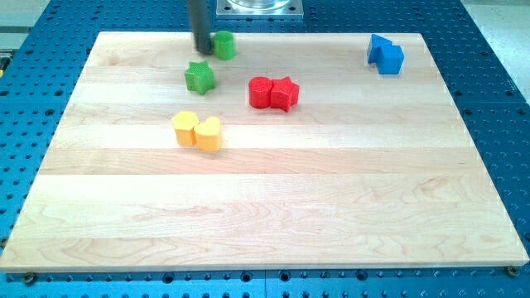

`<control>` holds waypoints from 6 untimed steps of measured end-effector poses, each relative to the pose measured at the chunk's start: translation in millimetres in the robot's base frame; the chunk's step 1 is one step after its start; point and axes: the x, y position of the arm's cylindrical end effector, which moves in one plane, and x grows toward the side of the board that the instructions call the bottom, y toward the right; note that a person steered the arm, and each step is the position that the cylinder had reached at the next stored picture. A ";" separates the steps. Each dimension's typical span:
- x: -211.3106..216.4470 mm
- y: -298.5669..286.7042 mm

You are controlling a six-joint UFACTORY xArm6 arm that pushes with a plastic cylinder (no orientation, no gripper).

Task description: Push the green star to the top left of the red circle

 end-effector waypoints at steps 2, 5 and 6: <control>11.1 -69.4; 99.0 6.7; 123.2 -66.4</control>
